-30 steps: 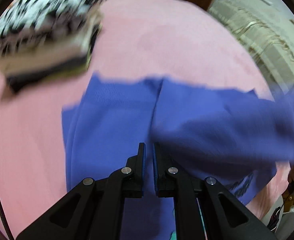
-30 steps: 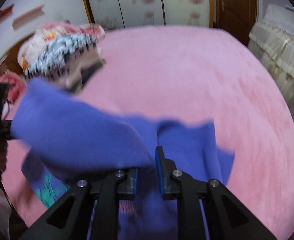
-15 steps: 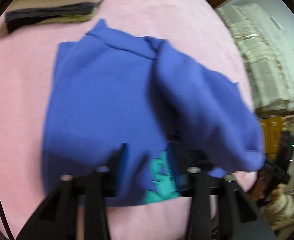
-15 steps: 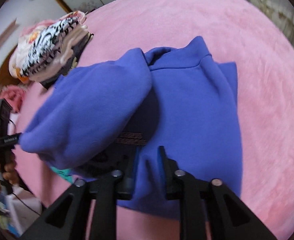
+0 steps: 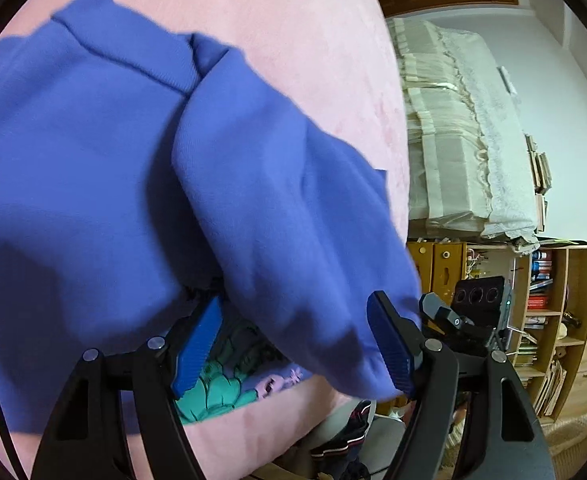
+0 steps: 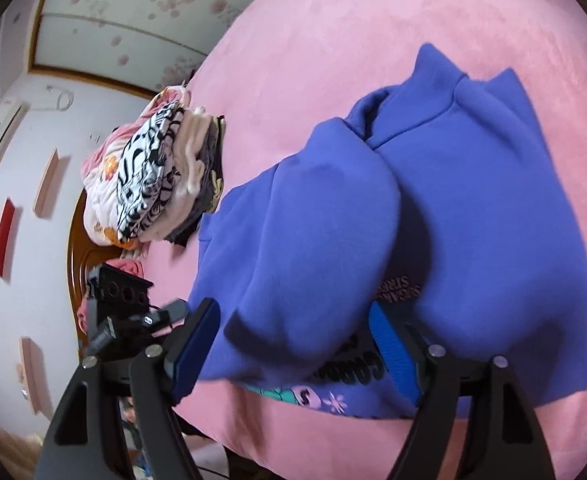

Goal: Fold large clothes
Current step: 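Fold the held hood down over the folded body with both tools, then lay the hood flat on the folded hoodie and open both tools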

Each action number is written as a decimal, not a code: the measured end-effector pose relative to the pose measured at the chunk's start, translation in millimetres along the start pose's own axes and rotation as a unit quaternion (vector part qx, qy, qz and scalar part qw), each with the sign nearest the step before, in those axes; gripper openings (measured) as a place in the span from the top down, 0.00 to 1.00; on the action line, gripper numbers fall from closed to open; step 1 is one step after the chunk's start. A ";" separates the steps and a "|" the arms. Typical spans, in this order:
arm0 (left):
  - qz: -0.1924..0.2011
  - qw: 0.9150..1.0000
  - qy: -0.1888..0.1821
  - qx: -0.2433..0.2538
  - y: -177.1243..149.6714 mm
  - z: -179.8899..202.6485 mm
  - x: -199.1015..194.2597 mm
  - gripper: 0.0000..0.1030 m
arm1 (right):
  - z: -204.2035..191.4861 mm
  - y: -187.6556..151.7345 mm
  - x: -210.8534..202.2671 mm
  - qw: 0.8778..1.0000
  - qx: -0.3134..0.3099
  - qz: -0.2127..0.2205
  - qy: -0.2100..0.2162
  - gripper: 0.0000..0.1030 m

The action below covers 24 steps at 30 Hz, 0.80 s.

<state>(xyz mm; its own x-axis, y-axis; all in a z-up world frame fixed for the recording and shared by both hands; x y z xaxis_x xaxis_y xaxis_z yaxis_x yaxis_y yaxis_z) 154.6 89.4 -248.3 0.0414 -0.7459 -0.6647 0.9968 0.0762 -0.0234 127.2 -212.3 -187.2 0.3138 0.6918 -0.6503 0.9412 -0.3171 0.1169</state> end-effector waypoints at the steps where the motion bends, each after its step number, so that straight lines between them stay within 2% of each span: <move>1: -0.007 1.000 0.000 -0.006 2.5 -3.4 9.2 0.29 | 2.2 0.7 8.3 1.000 0.010 -0.010 -0.001 0.25; 4: -0.012 1.000 -0.003 -0.022 9.3 -7.8 33.1 0.31 | 8.9 1.9 28.8 0.999 0.034 -0.037 -0.001 0.25; 6: -0.001 1.000 0.000 -0.017 13.0 -3.9 39.1 0.44 | 8.5 3.9 35.7 0.999 0.034 -0.039 0.003 0.25; 7: 0.011 1.000 0.006 -0.003 14.2 1.7 38.1 0.58 | 5.7 4.6 38.5 0.999 0.022 -0.039 -0.002 0.30; 8: 0.022 1.000 0.015 0.011 15.0 6.8 35.5 0.66 | 2.9 5.7 38.8 0.999 0.011 -0.036 -0.003 0.46; 10: 0.055 0.997 0.040 0.044 15.6 18.1 24.8 0.76 | -0.1 8.0 39.7 0.999 -0.009 -0.035 -0.010 0.69; 11: 0.066 0.995 0.048 0.055 16.0 22.9 17.7 0.80 | -3.8 10.4 40.9 0.999 -0.021 -0.032 -0.011 0.70; 13: 0.099 0.989 0.069 0.090 14.8 35.1 2.6 0.84 | -13.7 14.7 38.8 0.999 -0.050 -0.013 0.002 0.73; 15: 0.135 0.978 0.090 0.128 9.8 45.8 -14.2 0.85 | -24.1 16.6 33.8 0.996 -0.081 0.009 0.024 0.74; 16: 0.154 0.971 0.104 0.150 5.0 50.2 -21.4 0.85 | -33.4 15.7 29.7 0.993 -0.110 0.029 0.037 0.74; 18: 0.171 0.959 0.138 0.181 -5.3 51.4 -22.5 0.85 | -40.7 9.6 28.2 0.986 -0.155 0.054 0.033 0.74; 20: 0.154 0.955 0.169 0.191 -15.6 40.4 -9.3 0.85 | -32.5 -5.6 41.3 0.980 -0.194 0.046 -0.014 0.74; 23: 0.118 0.953 0.200 0.193 -34.4 19.6 15.9 0.84 | 1.9 -35.9 68.3 0.977 -0.197 -0.015 -0.075 0.71; 24: 0.111 0.953 0.203 0.195 -40.0 16.0 21.1 0.84 | 11.1 -44.9 70.1 0.976 -0.200 -0.022 -0.079 0.71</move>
<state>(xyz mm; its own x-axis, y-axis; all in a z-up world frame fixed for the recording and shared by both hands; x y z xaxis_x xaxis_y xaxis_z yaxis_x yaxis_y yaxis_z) 116.7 60.1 -249.5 0.3040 -0.4162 -0.8569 0.9193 -0.1080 0.3786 105.6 -156.7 -246.4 0.2780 0.5804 -0.7654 0.9370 0.0115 0.3491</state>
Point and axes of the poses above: each gripper's, at about its wrist camera, not at the fingertips, and x roughly the way its jaws point, z to its right, y to its top, the point moved 3 cm from there along x, roughly the way its jaws point, and after that the axes turned 3 degrees about y, right-handed, at the moved point
